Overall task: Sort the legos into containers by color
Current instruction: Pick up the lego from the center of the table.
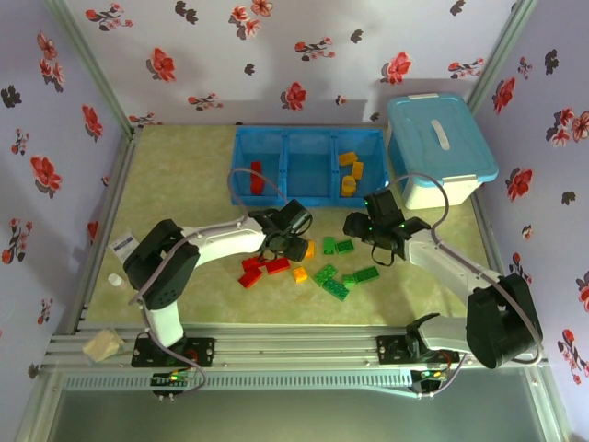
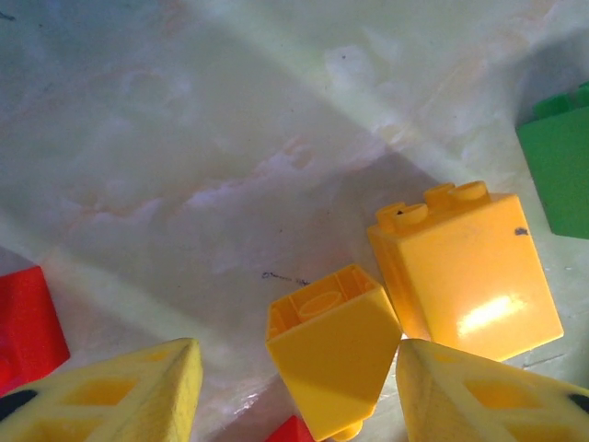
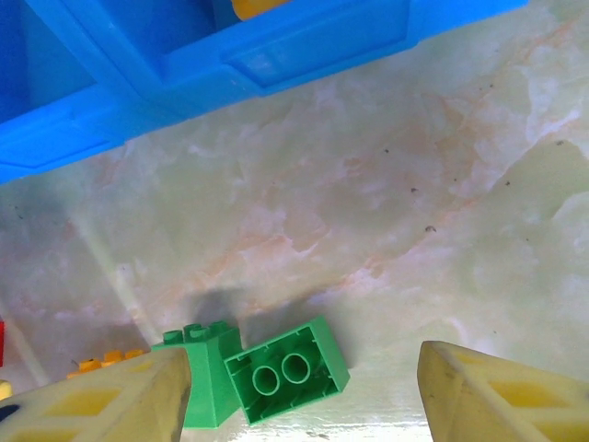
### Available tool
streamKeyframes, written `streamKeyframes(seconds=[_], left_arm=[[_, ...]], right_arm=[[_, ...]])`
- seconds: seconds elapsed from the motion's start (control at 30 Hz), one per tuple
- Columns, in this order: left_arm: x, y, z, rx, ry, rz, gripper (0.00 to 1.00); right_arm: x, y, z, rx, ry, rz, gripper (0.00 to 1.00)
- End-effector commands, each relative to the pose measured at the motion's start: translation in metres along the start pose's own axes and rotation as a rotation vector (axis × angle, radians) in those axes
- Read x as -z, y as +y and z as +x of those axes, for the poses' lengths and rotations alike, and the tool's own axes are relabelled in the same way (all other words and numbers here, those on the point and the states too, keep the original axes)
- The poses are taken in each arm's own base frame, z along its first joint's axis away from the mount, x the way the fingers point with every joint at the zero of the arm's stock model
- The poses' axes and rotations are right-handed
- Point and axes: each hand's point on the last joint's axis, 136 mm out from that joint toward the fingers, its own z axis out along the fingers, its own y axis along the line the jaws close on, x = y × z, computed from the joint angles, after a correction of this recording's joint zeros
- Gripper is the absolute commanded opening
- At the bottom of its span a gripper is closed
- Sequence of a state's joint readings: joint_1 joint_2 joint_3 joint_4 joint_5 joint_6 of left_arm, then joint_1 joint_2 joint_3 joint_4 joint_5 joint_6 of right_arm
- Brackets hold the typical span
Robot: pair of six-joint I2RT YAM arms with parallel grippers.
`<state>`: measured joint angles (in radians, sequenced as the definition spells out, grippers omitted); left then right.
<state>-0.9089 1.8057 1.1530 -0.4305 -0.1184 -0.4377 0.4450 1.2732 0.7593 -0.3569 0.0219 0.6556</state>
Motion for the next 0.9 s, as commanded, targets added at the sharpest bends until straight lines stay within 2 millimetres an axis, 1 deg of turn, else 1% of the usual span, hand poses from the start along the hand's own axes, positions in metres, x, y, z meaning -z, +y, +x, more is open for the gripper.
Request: streamKeyframes(seconds=[0.0, 0.27, 0.37, 0.6, 0.87], left_arm=[[-0.003, -0.006, 0.002, -0.014, 0.022, 0.01, 0.57], [-0.011, -0.01, 0.0, -0.002, 0.022, 0.025, 0.51], [-0.014, -0.011, 0.0, 0.0, 0.022, 0.027, 0.47], [-0.012, -0.013, -0.005, 0.002, 0.001, 0.037, 0.35], [-0.007, -0.016, -0.014, -0.009, -0.015, 0.042, 0.26]], right_arm=[[0.0, -0.003, 0.0, -0.022, -0.013, -0.005, 0.66], [0.001, -0.005, 0.001, -0.032, -0.017, -0.01, 0.66], [0.001, -0.006, 0.003, -0.036, -0.018, -0.008, 0.66], [0.002, -0.009, 0.004, -0.041, -0.023, -0.006, 0.66], [0.004, -0.011, 0.005, -0.041, -0.025, 0.001, 0.66]])
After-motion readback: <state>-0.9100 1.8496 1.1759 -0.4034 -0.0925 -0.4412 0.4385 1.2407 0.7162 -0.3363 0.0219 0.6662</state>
